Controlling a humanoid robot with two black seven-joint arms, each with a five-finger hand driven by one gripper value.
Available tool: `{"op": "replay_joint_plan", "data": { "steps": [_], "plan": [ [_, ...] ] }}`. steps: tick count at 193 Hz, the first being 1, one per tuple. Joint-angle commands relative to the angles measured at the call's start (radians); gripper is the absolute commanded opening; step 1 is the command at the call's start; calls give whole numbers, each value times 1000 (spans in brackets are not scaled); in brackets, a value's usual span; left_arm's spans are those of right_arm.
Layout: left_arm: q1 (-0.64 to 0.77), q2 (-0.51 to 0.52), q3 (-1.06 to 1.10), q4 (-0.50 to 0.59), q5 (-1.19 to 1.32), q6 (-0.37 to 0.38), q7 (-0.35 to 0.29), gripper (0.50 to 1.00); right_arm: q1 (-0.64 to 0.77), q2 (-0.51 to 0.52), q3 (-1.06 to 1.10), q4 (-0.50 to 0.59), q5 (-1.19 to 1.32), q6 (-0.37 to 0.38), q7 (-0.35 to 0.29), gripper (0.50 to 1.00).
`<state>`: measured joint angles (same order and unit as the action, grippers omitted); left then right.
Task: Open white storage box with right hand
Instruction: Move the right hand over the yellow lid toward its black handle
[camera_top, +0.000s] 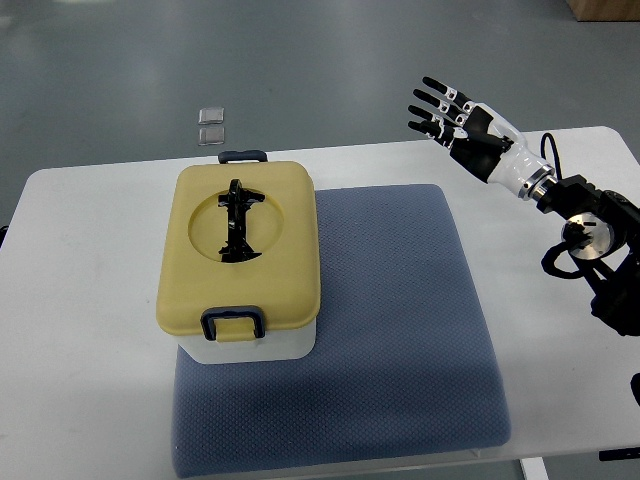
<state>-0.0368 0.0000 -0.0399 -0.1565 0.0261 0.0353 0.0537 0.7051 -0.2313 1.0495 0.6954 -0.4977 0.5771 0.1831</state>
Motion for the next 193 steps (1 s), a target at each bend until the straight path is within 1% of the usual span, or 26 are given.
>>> {"op": "replay_joint_plan", "data": {
  "steps": [1,8,15,17,23,24,25,26,27,28,29,30,35,36,38,41,47,71,85,108,129,138,160,172,181,193],
  "plan": [
    [0,0,0,0,0,0,0,1000,66,-23,-66,1,1,-5,16,926],
    [0,0,0,0,0,0,0,1000,94,-43,-120,1,1,-5,29,926],
    [0,0,0,0,0,0,0,1000,132,-71,-201,1,4,-8,62,924],
    [0,0,0,0,0,0,0,1000,132,-71,-201,1,4,-8,62,924],
    [0,0,0,0,0,0,0,1000,168,-86,-261,1,4,-14,99,924],
    [0,0,0,0,0,0,0,1000,180,-89,-281,1,4,-16,114,924],
    [0,0,0,0,0,0,0,1000,180,-89,-281,1,4,-16,114,924],
    [0,0,0,0,0,0,0,1000,192,-92,-298,1,4,-19,130,924],
    [0,0,0,0,0,0,0,1000,192,-92,-298,1,4,-19,130,924],
    [0,0,0,0,0,0,0,1000,203,-94,-315,1,4,-22,145,924],
    [0,0,0,0,0,0,0,1000,203,-94,-315,1,4,-22,145,924],
    [0,0,0,0,0,0,0,1000,215,-97,-333,1,4,-25,160,924],
    [0,0,0,0,0,0,0,1000,235,-100,-365,1,4,-31,188,924],
    [0,0,0,0,0,0,0,1000,246,-102,-378,3,4,-32,202,924],
    [0,0,0,0,0,0,0,1000,246,-102,-378,3,4,-32,202,924],
    [0,0,0,0,0,0,0,1000,264,-105,-405,3,4,-39,222,924],
    [0,0,0,0,0,0,0,1000,292,-108,-444,4,7,-40,242,924],
    [0,0,0,0,0,0,0,1000,418,-145,-597,19,16,-37,248,924],
    [0,0,0,0,0,0,0,1000,502,-163,-692,52,15,-39,256,924],
    [0,0,0,0,0,0,-2,1000,583,-166,-766,115,-1,-37,265,924],
    [0,0,0,0,0,0,0,1000,652,-161,-823,141,-45,-36,271,924],
    [0,0,0,0,0,0,0,1000,680,-158,-859,148,-78,-36,288,924],
    [0,0,0,0,0,0,0,1000,771,-151,-1002,158,-163,-45,375,921],
    [0,0,0,0,0,0,0,1000,815,-148,-1057,174,-191,-49,403,921],
    [0,0,0,0,0,0,0,1000,849,-140,-1100,197,-206,-75,418,921],
    [0,0,0,0,0,0,0,1000,895,-135,-1168,236,-240,-137,428,921]
  ]
}}
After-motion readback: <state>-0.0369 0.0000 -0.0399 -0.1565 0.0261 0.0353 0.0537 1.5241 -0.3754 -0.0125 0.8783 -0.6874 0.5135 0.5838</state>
